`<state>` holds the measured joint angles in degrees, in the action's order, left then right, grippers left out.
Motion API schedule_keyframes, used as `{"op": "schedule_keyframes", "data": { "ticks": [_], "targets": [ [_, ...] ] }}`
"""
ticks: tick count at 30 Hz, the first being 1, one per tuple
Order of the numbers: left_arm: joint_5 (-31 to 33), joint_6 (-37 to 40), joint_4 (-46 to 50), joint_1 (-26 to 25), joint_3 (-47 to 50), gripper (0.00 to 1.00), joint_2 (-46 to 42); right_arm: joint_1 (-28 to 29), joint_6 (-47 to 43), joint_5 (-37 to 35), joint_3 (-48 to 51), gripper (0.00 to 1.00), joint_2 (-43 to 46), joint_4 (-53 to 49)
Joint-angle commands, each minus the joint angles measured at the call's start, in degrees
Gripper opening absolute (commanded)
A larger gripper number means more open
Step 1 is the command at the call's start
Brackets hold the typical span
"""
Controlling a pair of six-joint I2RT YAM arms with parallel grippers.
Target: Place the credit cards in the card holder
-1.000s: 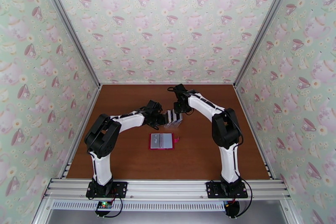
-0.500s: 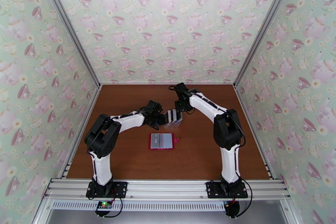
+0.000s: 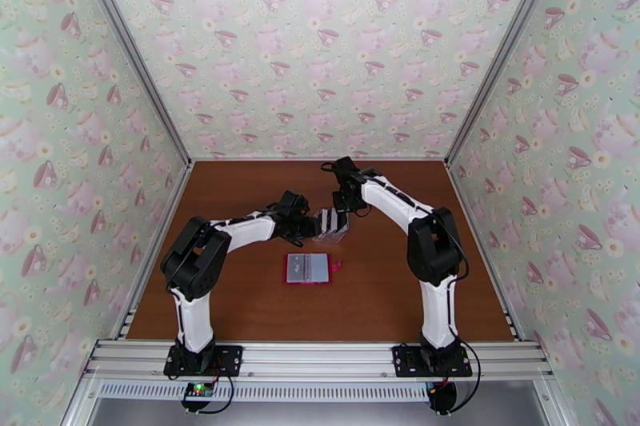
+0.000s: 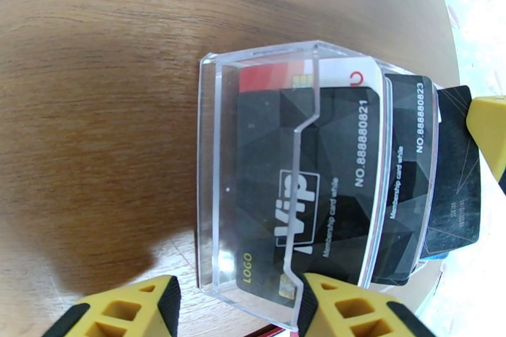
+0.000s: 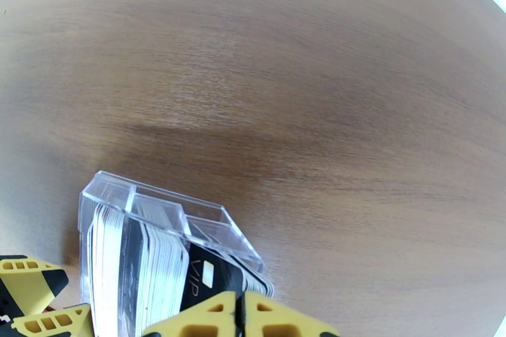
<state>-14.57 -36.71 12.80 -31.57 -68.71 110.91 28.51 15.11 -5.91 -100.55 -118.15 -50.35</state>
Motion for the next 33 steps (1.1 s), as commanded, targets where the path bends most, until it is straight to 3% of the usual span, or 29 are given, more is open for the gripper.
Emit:
{"op": "schedule_keyframes", "data": {
  "ticks": [1,14,23,33],
  "targets": [
    [0.24,-0.29,3.00,0.36,1.32,0.54,1.29,-0.23,0.00,-0.22,0.03,0.00,1.90,-1.83],
    [-1.17,-0.53,2.67,0.29,1.51,0.54,1.28,1.10,2.52,9.78,6.36,0.00,5.78,3.21],
    [-1.25,-0.56,2.63,0.11,1.47,0.54,1.15,1.16,4.20,12.05,8.67,0.01,3.66,4.63],
    [-1.47,-0.72,2.41,0.02,1.26,0.54,1.40,2.08,6.26,11.47,11.53,0.17,6.03,5.08]
  ]
}}
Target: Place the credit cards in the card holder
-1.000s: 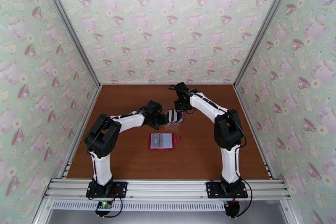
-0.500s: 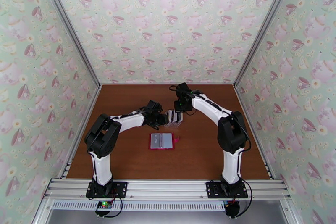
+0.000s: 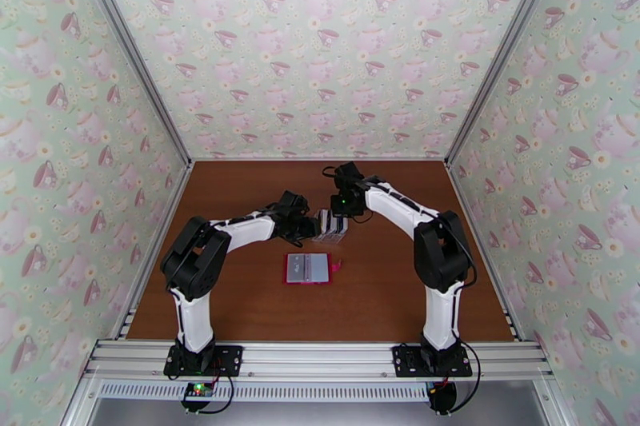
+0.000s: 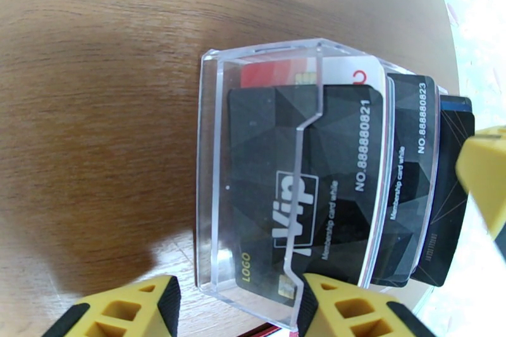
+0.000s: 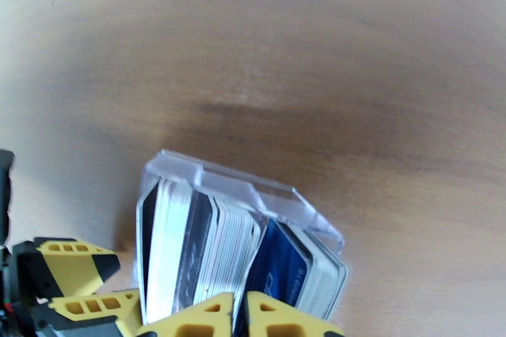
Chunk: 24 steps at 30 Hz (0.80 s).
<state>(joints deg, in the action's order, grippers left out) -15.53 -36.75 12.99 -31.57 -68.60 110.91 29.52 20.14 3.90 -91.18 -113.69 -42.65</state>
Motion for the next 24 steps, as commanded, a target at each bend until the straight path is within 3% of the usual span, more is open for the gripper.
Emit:
{"op": "schedule_keyframes", "data": {
  "ticks": [1,12,24],
  "targets": [
    [-0.52,-0.67,2.21,0.02,1.17,0.54,1.35,1.19,1.46,1.47,2.41,0.18,1.94,-2.76],
    [-0.77,-1.12,1.63,-0.42,0.99,0.54,1.50,2.10,3.75,-0.83,4.77,0.19,6.20,-3.60],
    [-0.68,-1.14,1.81,-0.86,1.18,0.54,0.46,1.95,4.48,-1.43,3.46,0.07,4.08,-3.30]
  ]
}}
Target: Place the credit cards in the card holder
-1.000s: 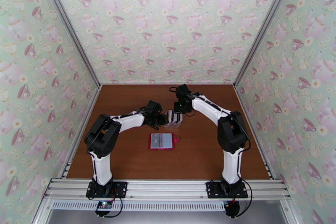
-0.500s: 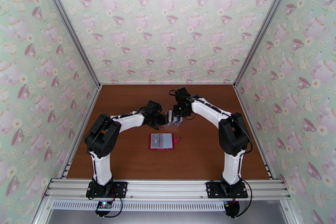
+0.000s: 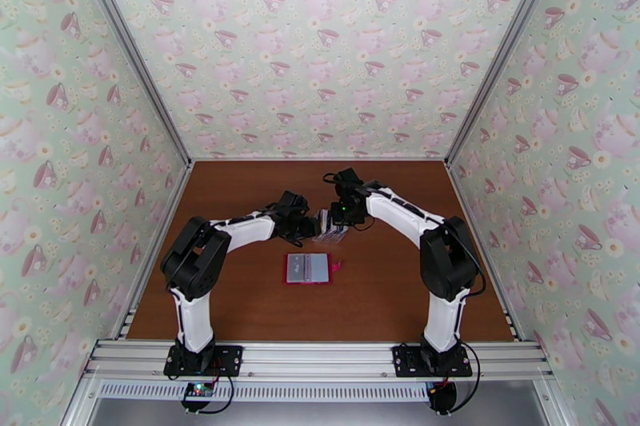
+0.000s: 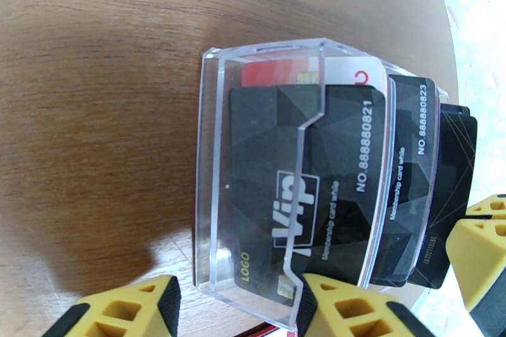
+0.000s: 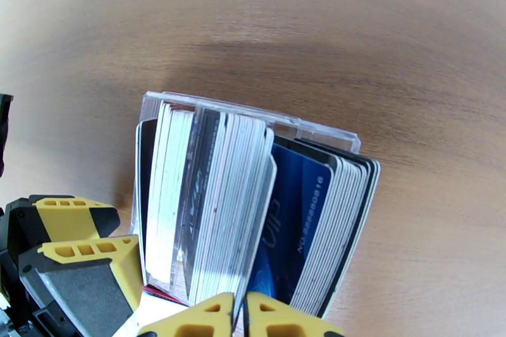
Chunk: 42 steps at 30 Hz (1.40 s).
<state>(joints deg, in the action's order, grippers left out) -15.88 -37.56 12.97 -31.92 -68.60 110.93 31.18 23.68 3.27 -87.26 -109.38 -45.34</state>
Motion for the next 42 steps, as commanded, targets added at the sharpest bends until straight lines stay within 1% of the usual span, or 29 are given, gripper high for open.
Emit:
{"op": "schedule_keyframes", "data": {
  "ticks": [1,3,13,18,22,23,28,33,37,42],
  "targets": [
    [-0.31,-0.33,2.02,-0.52,1.12,0.54,0.31,0.23,1.17,-0.89,-0.54,0.04,0.15,-0.44],
    [-0.23,-0.32,2.17,-0.51,1.01,0.54,-0.01,0.25,1.63,-1.44,-0.69,0.00,1.02,-0.27],
    [0.38,1.02,5.96,-0.58,-2.94,0.54,-1.49,-0.52,4.47,-4.91,-0.43,0.00,9.91,-0.36],
    [0.92,2.87,9.22,-0.42,-6.20,0.54,-2.13,-0.55,5.10,-3.83,1.58,0.00,14.60,0.16],
    [1.05,4.89,12.52,-0.10,-8.14,0.55,-3.37,-0.51,4.90,-1.03,5.10,0.00,19.29,1.90],
    [2.71,5.21,13.03,-0.05,-8.13,0.55,-4.02,-0.55,4.76,0.28,6.48,0.00,20.51,2.98],
    [4.70,6.46,14.98,0.12,-6.04,0.55,-7.92,-0.42,5.90,7.69,14.32,0.00,26.28,10.25],
    [5.44,7.54,16.08,0.02,-0.82,0.55,-13.44,-0.42,9.59,14.32,23.83,0.00,31.11,19.45],
    [5.26,7.95,16.12,-0.32,4.53,0.55,-17.65,-0.11,13.59,19.25,31.70,0.00,32.78,28.64],
    [5.79,8.12,15.77,-1.10,10.91,0.55,-22.57,0.79,18.53,22.66,40.36,0.00,33.58,40.26]
  ]
}}
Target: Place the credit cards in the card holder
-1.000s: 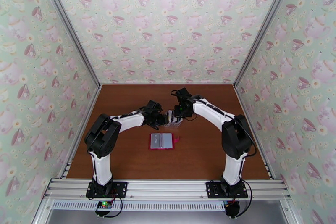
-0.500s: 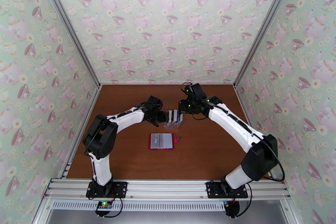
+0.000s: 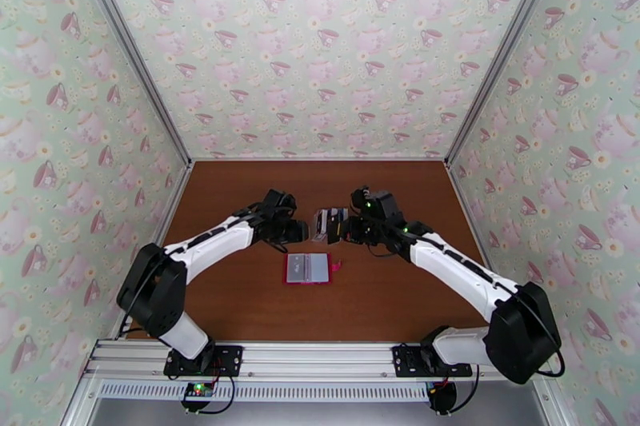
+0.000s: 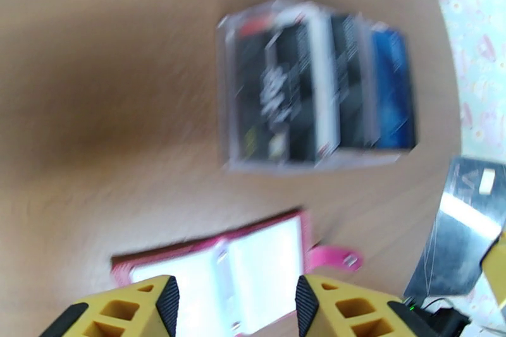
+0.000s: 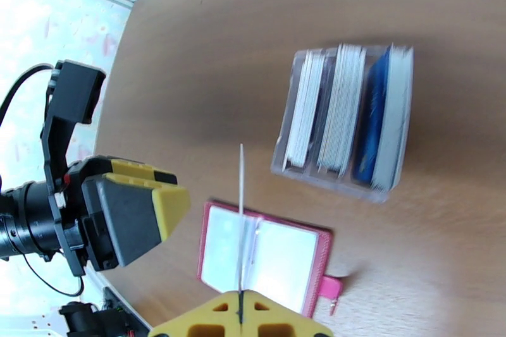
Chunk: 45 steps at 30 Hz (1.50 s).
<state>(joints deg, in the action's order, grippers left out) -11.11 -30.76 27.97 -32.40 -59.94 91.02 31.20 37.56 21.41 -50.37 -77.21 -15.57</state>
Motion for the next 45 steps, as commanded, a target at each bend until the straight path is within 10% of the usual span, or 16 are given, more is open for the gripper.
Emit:
{"op": "schedule_keyframes", "data": {
  "ticks": [1,45],
  "targets": [
    [1.29,1.33,0.78,-0.80,4.11,0.55,-3.47,0.80,5.69,5.05,5.17,0.00,1.46,13.09],
    [1.25,-4.47,-10.04,-1.32,24.64,0.39,-5.33,9.48,16.12,3.82,19.87,0.00,-16.49,42.63]
  ]
}}
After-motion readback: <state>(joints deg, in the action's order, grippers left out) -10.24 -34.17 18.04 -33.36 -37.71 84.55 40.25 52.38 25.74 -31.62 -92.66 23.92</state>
